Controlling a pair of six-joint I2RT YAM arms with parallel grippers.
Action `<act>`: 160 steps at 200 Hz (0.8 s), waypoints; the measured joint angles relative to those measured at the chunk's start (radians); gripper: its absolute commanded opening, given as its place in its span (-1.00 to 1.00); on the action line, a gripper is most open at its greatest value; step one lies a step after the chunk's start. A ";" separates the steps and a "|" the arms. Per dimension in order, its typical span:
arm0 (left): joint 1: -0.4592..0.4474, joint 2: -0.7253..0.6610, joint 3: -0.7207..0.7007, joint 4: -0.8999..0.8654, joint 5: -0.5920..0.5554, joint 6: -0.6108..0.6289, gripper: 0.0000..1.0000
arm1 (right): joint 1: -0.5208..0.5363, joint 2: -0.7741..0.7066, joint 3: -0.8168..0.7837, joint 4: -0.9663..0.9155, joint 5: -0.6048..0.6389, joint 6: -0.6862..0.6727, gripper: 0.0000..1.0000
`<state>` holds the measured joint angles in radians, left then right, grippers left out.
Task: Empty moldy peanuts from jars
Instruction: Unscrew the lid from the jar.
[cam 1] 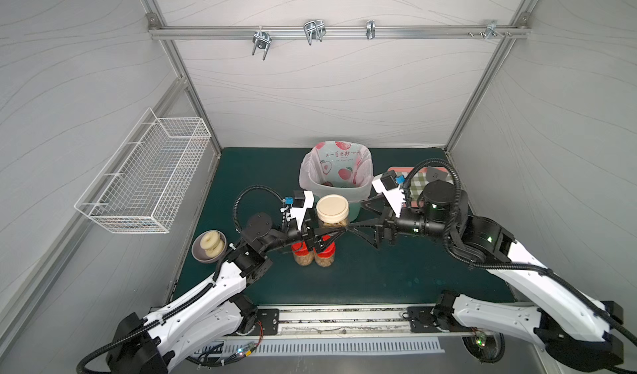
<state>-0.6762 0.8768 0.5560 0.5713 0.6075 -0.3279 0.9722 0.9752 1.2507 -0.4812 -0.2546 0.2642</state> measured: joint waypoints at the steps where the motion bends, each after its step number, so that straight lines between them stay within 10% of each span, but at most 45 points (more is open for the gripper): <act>1: 0.000 0.000 0.000 0.000 0.000 0.000 -1.00 | 0.000 0.001 0.000 0.001 -0.002 0.001 0.96; 160: -0.001 0.042 0.005 -0.051 0.052 0.011 -1.00 | 0.017 0.086 0.016 0.068 -0.040 0.024 0.96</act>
<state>-0.6769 0.9184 0.5606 0.5201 0.6598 -0.3168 0.9894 1.0615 1.2671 -0.4129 -0.2943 0.2886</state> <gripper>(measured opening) 0.839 0.979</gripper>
